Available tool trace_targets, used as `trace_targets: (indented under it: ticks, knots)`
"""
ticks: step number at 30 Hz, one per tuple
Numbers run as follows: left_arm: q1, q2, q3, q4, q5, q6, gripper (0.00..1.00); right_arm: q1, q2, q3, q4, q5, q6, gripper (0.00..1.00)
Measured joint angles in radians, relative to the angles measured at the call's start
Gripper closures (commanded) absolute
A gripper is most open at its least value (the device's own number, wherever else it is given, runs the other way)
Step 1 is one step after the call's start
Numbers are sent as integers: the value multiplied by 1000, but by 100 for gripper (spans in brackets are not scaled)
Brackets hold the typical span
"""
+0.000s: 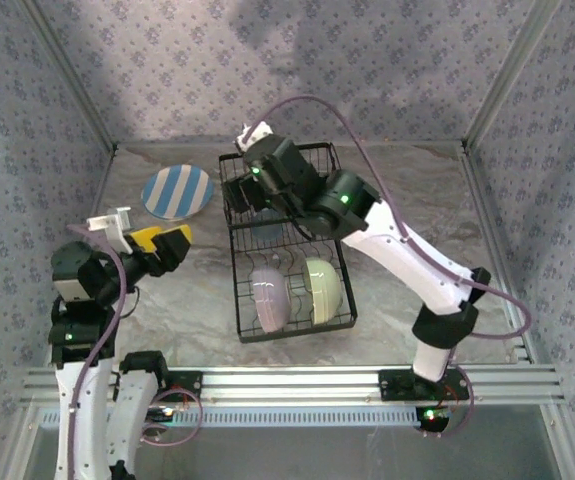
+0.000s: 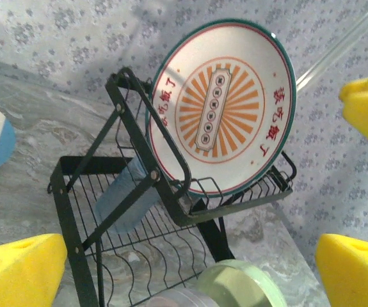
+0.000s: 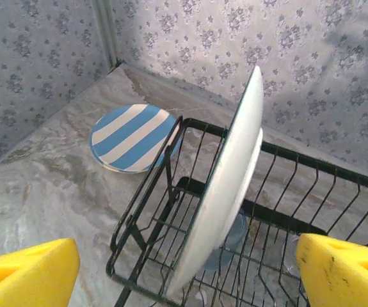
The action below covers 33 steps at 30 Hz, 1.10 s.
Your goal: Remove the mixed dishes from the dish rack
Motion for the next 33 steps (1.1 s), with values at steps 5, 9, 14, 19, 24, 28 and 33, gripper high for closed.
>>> trace_targets:
  ticks: [5, 9, 14, 19, 24, 28, 33]
  knots:
    - [-20, -8, -49, 20, 14, 18, 1, 15, 115, 131, -50, 86, -18, 20]
    - [-50, -31, -79, 47, 35, 25, 1, 14, 184, 209, -82, 129, -18, 23]
    - [-75, -34, -85, 55, 42, 40, 1, 3, 226, 247, -102, 164, -12, 30]
    - [-91, -34, -85, 55, 41, 50, 1, -13, 236, 254, -114, 186, -8, 39]
    - [-97, -34, -85, 55, 41, 55, 1, -16, 251, 268, -117, 214, -2, 45]
    - [-103, -36, -85, 53, 40, 56, 1, -16, 264, 269, -118, 224, 16, 55]
    - [-109, -47, -85, 50, 36, 62, 1, -17, 277, 274, -117, 234, 40, 68]
